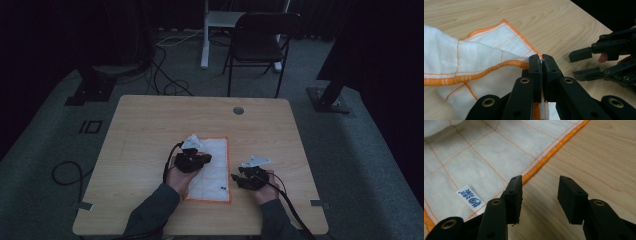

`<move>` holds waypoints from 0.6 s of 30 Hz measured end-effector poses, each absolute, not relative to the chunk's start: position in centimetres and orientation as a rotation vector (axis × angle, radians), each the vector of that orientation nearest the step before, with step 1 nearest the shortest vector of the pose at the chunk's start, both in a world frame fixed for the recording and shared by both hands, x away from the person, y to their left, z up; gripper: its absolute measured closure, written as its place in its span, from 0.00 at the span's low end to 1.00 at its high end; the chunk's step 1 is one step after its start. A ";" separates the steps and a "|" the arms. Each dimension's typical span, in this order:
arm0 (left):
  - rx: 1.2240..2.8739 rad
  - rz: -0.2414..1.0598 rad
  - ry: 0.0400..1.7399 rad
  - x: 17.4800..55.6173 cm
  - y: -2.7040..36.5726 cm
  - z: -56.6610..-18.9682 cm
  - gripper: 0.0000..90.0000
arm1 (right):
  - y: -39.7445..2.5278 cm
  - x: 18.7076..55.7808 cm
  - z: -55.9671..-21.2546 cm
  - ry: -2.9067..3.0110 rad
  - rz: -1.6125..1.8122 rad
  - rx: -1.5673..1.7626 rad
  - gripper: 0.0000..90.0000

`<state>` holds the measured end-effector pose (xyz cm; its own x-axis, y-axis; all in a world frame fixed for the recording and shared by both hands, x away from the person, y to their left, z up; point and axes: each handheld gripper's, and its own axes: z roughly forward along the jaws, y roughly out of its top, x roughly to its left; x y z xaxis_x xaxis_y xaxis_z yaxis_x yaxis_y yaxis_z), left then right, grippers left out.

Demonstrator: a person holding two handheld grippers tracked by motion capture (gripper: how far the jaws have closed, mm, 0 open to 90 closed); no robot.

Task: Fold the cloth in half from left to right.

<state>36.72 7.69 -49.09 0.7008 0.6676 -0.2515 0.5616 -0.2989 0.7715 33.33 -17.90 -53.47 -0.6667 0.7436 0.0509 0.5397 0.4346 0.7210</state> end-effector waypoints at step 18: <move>1.998 0.095 0.872 37.2 3.8 -49.3 0.94 | -18.7 33.8 -53.8 2.399 1.035 1.165 0.61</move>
<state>37.22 3.77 -49.25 0.7455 0.6116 -0.2648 0.5405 -0.3224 0.7771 33.82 -18.69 -53.81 -0.6356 0.7700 0.0565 0.5694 0.4181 0.7078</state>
